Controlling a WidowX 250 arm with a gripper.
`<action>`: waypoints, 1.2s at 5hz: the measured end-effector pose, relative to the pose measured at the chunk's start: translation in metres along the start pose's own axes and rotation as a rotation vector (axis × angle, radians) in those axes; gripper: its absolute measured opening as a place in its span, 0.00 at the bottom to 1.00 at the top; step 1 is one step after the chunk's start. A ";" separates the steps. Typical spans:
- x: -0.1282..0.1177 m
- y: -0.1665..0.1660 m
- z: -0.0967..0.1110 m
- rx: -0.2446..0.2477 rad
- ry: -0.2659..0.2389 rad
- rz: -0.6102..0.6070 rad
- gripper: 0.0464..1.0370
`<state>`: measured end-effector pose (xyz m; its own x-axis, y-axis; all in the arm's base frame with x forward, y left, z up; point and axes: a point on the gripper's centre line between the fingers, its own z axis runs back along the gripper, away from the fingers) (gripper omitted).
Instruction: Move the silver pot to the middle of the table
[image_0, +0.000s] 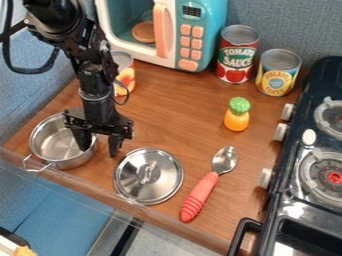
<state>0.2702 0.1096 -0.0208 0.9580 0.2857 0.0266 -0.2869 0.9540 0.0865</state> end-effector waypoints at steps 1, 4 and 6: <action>0.000 -0.001 0.002 0.001 -0.002 -0.012 0.32; 0.014 -0.047 0.048 -0.046 -0.069 -0.035 0.01; 0.064 -0.107 0.069 -0.077 -0.127 -0.113 0.01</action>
<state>0.3623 0.0200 0.0404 0.9750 0.1668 0.1465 -0.1714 0.9850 0.0193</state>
